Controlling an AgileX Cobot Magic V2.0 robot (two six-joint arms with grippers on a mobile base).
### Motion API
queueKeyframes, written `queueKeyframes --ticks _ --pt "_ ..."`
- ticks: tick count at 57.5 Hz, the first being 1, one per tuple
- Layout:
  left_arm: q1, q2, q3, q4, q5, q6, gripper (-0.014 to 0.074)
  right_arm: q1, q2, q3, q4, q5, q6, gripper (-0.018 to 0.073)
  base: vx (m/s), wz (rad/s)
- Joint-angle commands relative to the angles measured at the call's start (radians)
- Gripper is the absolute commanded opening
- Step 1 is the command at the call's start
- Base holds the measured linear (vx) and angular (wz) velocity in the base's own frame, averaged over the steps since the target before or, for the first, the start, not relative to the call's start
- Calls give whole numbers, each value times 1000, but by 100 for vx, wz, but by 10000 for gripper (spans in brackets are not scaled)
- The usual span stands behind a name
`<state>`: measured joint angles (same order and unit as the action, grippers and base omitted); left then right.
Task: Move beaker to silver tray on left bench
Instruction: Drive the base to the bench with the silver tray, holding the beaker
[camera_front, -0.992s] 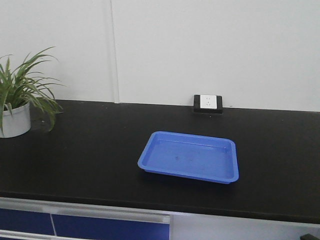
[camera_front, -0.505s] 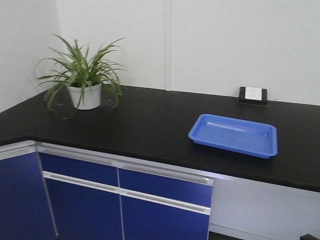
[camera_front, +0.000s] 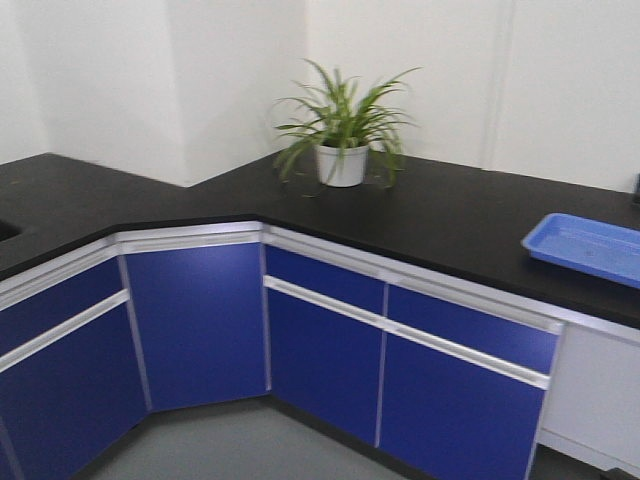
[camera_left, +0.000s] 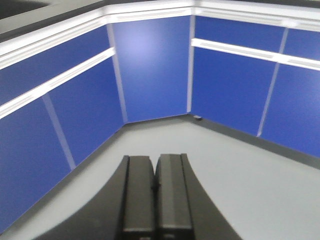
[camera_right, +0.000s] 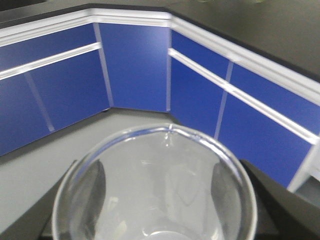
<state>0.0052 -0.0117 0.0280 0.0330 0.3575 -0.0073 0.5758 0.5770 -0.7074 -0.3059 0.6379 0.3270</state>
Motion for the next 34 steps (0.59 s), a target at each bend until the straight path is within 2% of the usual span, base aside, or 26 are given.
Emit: queueKeyframes --ticks 1,34 --pt "-6 -16 28 -2 -78 -2 1 -1 2 -29 -29 -77 -3 -8 -36 47" --pt "-6 -16 28 -2 -78 -2 1 -1 2 -29 -29 -77 -3 -8 -29 48"
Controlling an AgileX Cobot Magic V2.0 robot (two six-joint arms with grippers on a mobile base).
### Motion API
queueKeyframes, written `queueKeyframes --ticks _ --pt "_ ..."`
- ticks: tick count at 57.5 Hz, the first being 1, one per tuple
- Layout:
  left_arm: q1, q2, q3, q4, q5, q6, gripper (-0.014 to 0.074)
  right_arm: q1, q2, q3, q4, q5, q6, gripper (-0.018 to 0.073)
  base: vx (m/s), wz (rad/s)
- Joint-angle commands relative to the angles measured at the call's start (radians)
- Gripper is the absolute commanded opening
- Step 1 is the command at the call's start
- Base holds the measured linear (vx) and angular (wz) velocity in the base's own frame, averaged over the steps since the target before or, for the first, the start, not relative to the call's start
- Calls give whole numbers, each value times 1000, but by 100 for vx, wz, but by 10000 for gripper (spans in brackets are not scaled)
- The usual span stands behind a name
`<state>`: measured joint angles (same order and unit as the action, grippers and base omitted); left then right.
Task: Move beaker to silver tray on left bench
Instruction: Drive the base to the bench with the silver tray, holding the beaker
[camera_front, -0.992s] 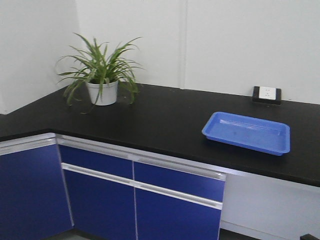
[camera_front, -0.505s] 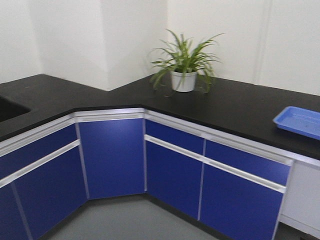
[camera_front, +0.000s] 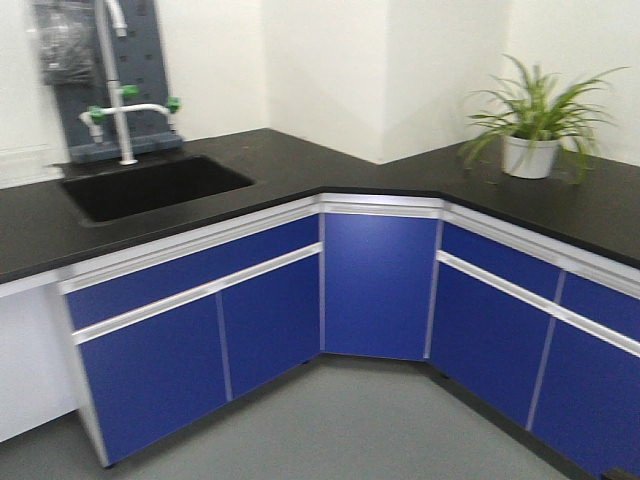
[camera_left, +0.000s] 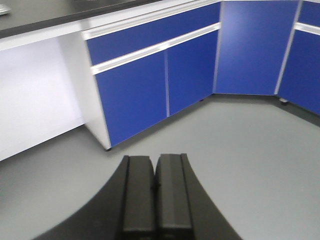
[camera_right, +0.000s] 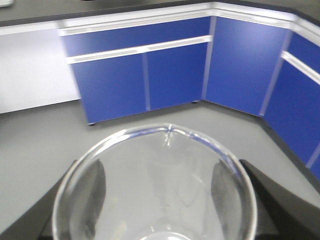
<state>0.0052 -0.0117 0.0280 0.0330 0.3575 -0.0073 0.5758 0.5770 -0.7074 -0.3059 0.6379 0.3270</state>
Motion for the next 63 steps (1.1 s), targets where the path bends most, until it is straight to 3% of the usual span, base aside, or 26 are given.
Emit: queueKeyframes --ticks 1,33,63 --pt "-6 -16 28 -2 -78 -2 1 -1 2 -29 -29 -77 -3 -8 -21 52" --pt "-6 -16 28 -2 -78 -2 1 -1 2 -29 -29 -77 -3 -8 -11 62" --pt "-6 -16 28 -2 -78 -2 1 -1 2 -29 -29 -77 -3 -8 11 49"
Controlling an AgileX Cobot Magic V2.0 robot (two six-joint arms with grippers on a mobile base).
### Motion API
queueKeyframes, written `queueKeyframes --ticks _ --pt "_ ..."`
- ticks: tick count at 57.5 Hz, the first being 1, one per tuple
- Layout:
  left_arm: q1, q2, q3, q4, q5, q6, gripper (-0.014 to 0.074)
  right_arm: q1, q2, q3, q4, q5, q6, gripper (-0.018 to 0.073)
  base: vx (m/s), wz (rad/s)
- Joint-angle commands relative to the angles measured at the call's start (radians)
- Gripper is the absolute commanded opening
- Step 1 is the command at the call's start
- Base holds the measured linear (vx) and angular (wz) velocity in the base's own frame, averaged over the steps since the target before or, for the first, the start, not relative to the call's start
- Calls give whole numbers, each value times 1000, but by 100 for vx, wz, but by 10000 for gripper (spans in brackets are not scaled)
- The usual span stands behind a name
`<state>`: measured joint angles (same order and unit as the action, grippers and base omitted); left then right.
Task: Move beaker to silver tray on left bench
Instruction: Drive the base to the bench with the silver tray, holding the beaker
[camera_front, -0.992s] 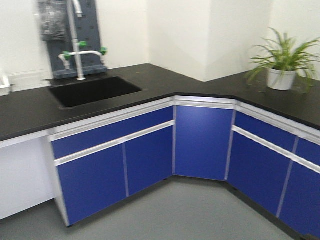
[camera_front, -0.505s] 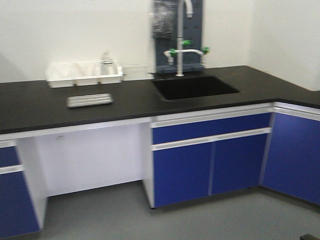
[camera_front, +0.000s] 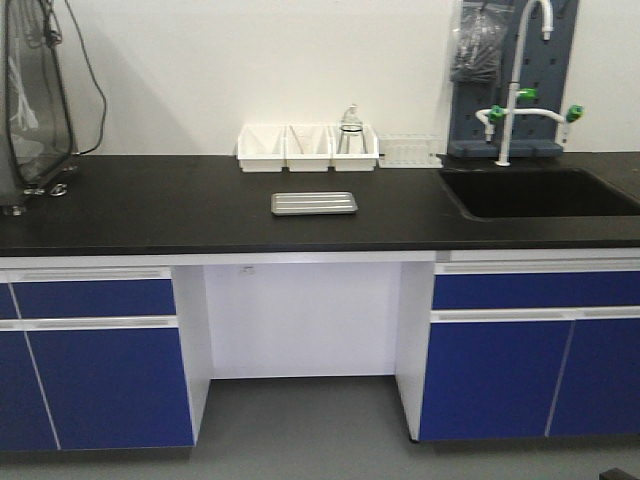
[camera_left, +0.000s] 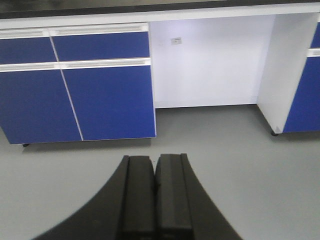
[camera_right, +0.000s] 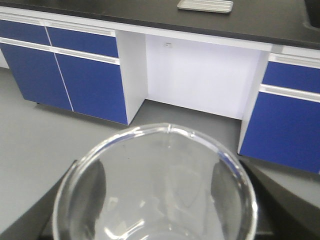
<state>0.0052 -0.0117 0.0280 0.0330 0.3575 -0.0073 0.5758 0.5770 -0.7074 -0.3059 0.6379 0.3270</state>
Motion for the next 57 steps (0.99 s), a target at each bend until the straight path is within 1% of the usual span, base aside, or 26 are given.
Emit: queueKeyframes --ticks 1,12,21,40,57 --pt "-6 -16 28 -2 -78 -2 1 -1 2 -29 -29 -77 -3 -8 21 24" --pt "-6 -16 28 -2 -78 -2 1 -1 2 -29 -29 -77 -3 -8 25 17" --pt "-6 -16 28 -2 -78 -2 1 -1 2 -29 -29 -77 -3 -8 38 -7" --pt "-6 -16 28 -2 -78 -2 1 -1 2 -29 -29 -77 -3 -8 46 -12" --pt "-6 -16 28 -2 -78 -2 1 -1 2 -29 -29 -77 -3 -8 51 3"
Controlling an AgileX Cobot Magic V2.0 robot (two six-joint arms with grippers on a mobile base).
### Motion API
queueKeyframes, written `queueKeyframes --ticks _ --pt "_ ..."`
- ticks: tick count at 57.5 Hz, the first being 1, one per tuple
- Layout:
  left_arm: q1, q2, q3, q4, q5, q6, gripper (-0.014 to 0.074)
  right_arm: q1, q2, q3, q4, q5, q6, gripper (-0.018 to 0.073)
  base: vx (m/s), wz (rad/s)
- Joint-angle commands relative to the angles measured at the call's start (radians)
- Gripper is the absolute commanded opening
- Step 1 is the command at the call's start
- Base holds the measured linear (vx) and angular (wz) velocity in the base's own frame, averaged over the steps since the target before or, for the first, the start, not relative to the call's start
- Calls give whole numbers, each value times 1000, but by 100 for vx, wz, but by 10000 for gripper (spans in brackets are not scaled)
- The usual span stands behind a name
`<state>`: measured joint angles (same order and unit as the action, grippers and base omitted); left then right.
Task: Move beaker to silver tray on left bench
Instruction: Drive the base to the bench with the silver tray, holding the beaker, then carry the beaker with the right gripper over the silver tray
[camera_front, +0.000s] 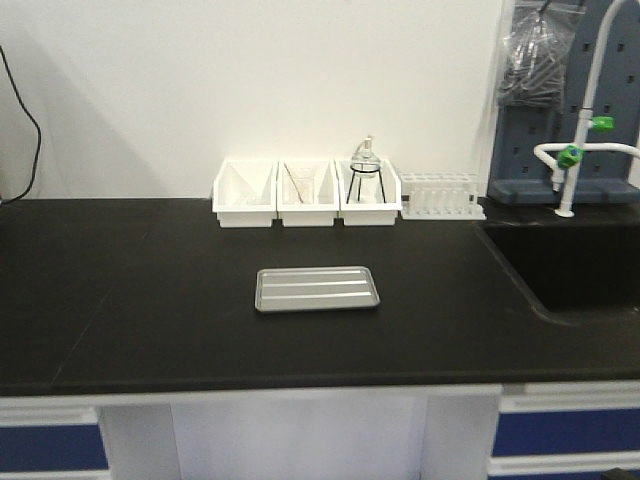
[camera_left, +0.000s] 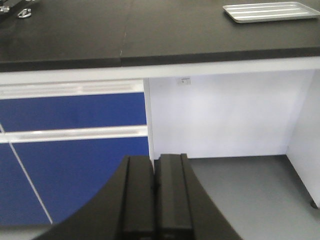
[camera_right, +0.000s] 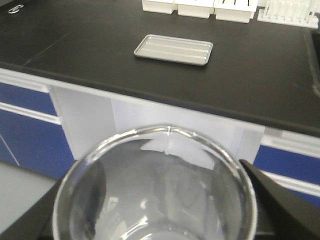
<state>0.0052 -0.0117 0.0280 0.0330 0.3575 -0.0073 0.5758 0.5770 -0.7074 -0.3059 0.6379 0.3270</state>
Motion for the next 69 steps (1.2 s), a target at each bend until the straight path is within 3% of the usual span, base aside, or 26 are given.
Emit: queueKeyframes --ticks 1,40,69 --pt "-6 -16 28 -2 -78 -2 1 -1 2 -29 -29 -77 -3 -8 52 8" --pt "-6 -16 28 -2 -78 -2 1 -1 2 -29 -30 -77 -3 -8 49 8" --pt "-6 -16 28 -2 -78 -3 1 -1 5 -29 -30 -77 -3 -8 28 -1"
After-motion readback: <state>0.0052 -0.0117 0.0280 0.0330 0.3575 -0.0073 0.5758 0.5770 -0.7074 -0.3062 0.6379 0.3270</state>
